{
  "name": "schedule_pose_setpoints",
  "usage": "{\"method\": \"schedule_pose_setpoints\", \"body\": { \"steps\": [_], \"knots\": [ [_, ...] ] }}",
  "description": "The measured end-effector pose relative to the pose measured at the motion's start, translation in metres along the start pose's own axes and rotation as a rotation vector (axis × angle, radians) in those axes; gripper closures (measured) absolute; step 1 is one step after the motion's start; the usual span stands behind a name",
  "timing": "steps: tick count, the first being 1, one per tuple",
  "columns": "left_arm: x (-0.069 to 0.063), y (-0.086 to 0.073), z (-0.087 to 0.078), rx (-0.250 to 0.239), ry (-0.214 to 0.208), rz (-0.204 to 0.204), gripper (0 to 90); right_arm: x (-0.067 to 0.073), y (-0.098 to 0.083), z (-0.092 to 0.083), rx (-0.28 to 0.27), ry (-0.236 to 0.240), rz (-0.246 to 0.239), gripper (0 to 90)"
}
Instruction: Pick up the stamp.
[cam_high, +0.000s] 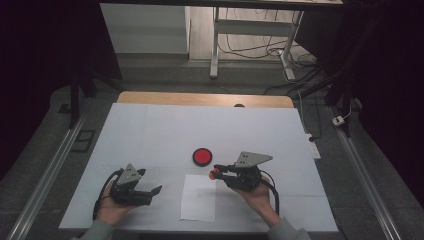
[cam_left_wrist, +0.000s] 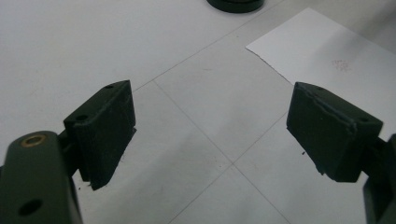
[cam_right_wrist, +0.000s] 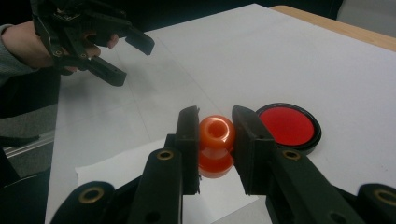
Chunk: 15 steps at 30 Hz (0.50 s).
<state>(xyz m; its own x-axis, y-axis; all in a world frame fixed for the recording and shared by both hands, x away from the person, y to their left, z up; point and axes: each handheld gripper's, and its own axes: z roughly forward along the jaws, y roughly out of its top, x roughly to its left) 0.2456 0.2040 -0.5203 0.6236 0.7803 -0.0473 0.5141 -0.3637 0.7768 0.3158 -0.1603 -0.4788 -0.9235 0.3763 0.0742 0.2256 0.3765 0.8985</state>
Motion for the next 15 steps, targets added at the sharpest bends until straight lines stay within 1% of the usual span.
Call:
{"method": "schedule_pose_setpoints", "body": {
  "steps": [7, 15],
  "knots": [
    [-0.007, 0.006, 0.001, -0.01, -0.013, 0.024, 16.2, 0.001, 0.0, 0.0, 0.005, 0.002, -0.004, 72.0],
    [-0.018, 0.02, 0.005, -0.02, -0.038, 0.066, 16.3, 0.001, 0.001, -0.001, 0.0, 0.002, -0.005, 72.0]
  ]
}}
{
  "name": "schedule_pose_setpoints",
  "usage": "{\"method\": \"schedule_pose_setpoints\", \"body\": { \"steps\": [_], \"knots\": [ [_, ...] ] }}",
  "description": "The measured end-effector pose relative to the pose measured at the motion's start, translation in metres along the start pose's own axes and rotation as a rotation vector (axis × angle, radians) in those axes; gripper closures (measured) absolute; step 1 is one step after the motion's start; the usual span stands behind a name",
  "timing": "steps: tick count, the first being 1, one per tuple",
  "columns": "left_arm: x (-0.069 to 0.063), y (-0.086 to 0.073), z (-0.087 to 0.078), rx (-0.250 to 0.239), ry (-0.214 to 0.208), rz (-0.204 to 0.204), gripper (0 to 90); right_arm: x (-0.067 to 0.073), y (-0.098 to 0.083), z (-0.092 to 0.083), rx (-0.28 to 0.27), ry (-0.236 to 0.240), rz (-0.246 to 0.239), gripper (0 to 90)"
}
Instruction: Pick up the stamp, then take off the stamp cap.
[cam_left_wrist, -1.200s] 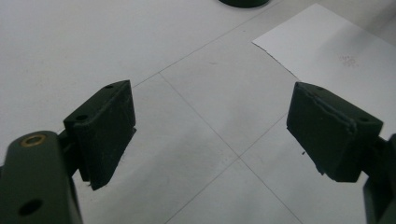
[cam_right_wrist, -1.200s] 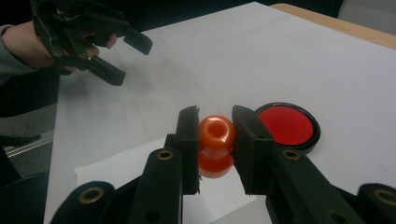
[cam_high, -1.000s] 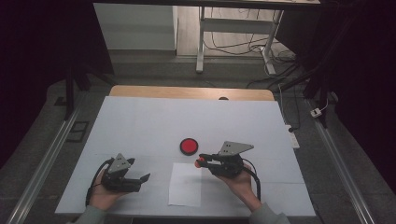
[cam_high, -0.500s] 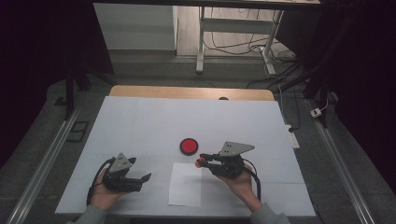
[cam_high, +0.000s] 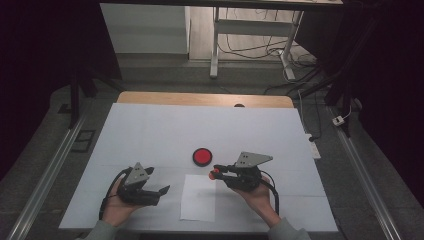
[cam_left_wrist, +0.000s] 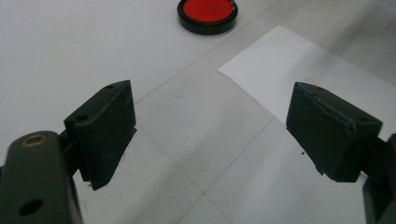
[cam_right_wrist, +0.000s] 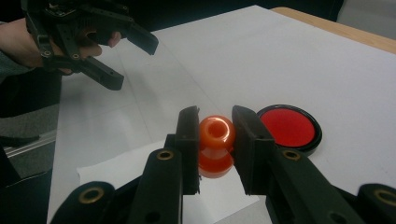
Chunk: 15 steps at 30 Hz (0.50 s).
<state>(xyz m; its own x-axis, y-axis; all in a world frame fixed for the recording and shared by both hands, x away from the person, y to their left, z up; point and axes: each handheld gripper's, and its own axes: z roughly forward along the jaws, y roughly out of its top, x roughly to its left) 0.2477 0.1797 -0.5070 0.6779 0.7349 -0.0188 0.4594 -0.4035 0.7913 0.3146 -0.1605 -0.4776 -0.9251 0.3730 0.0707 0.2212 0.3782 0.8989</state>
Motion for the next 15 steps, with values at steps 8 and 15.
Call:
{"method": "schedule_pose_setpoints", "body": {
  "steps": [8, 15],
  "knots": [
    [-0.007, 0.012, 0.007, -0.002, -0.019, 0.029, 16.3, 0.0, 0.0, 0.0, 0.001, 0.0, -0.002, 72.0],
    [-0.015, 0.022, 0.015, 0.003, -0.038, 0.058, 16.4, 0.001, 0.001, 0.0, 0.0, -0.001, -0.003, 72.0]
  ]
}}
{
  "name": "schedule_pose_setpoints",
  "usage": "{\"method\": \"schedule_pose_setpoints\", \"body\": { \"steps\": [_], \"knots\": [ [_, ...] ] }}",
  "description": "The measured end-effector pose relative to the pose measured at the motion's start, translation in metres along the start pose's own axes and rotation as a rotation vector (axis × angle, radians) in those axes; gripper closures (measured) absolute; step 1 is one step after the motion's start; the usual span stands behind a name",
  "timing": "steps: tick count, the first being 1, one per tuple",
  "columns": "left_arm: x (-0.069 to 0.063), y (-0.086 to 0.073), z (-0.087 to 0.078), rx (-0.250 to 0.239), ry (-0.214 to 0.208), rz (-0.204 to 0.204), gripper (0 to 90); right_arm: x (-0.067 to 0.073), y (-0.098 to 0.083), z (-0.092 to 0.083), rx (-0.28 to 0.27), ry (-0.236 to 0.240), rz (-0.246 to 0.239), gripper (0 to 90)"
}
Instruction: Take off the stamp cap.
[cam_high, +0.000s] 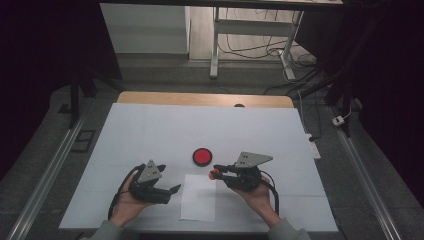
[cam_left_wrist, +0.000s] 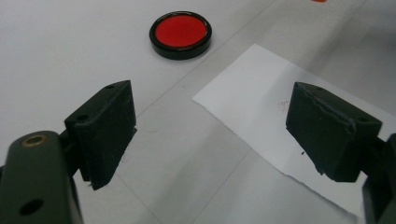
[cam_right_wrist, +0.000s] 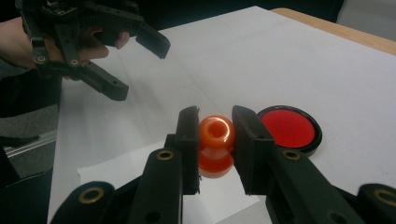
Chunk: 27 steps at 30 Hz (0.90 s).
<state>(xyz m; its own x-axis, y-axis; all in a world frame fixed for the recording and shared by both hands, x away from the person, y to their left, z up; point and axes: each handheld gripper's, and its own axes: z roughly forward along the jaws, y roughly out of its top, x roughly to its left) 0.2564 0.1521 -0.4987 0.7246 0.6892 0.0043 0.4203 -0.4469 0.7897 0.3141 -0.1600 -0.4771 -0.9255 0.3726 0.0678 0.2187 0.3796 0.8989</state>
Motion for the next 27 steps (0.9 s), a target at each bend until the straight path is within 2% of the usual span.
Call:
{"method": "schedule_pose_setpoints", "body": {
  "steps": [16, 27],
  "knots": [
    [-0.012, 0.017, 0.016, 0.011, -0.038, 0.045, 16.7, 0.0, 0.0, 0.0, -0.001, -0.002, -0.003, 72.1],
    [-0.017, 0.027, 0.027, 0.015, -0.055, 0.059, 16.8, 0.0, 0.0, 0.0, -0.003, -0.005, -0.003, 72.1]
  ]
}}
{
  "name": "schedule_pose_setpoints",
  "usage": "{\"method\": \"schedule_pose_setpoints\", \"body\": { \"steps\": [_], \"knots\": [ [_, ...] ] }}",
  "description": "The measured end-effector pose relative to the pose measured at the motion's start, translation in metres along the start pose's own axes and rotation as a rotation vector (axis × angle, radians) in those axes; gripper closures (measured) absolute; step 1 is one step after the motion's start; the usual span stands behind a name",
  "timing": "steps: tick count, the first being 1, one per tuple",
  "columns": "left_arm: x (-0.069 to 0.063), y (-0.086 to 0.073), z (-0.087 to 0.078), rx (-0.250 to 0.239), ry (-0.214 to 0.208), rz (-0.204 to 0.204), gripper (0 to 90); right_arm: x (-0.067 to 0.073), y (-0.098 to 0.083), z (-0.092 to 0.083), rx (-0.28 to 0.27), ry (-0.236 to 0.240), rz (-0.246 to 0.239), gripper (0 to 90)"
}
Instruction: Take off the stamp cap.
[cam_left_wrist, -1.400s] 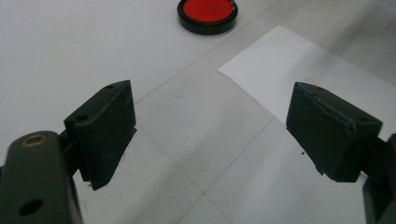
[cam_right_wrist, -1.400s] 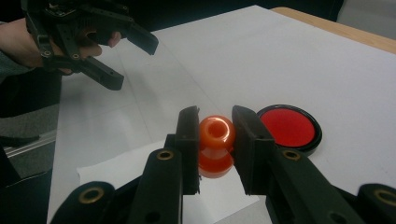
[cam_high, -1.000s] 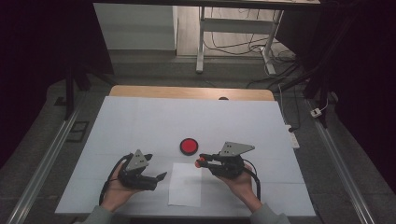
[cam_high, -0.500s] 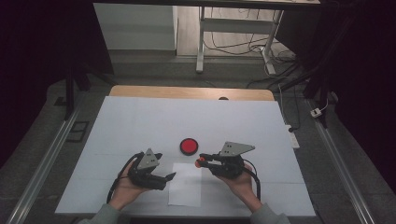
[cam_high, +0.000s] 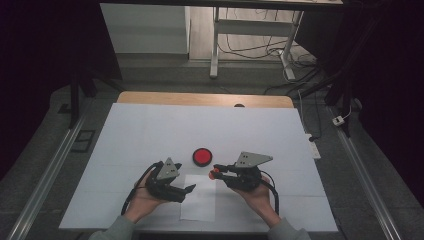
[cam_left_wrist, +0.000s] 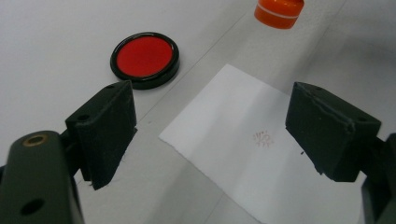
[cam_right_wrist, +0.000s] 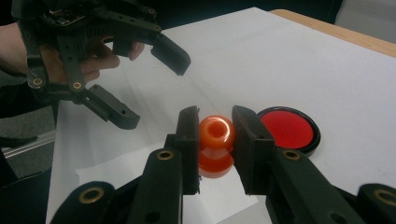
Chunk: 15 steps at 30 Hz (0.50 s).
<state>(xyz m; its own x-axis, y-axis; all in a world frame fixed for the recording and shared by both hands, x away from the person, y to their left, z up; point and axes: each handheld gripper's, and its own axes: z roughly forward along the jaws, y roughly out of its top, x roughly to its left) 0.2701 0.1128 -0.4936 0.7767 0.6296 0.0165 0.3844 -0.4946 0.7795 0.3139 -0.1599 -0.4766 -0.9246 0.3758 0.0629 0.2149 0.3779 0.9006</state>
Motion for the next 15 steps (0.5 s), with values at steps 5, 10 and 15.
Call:
{"method": "schedule_pose_setpoints", "body": {
  "steps": [5, 10, 15],
  "knots": [
    [-0.003, 0.005, 0.007, 0.011, -0.011, 0.015, 16.8, 0.0, 0.0, -0.001, -0.003, -0.003, 0.001, 72.0],
    [-0.006, 0.009, 0.013, 0.014, -0.02, 0.021, 16.8, -0.001, 0.0, -0.001, -0.003, -0.004, 0.002, 72.0],
    [-0.009, 0.013, 0.016, 0.014, -0.029, 0.025, 16.9, 0.0, 0.0, -0.001, -0.005, -0.003, 0.003, 72.1]
  ]
}}
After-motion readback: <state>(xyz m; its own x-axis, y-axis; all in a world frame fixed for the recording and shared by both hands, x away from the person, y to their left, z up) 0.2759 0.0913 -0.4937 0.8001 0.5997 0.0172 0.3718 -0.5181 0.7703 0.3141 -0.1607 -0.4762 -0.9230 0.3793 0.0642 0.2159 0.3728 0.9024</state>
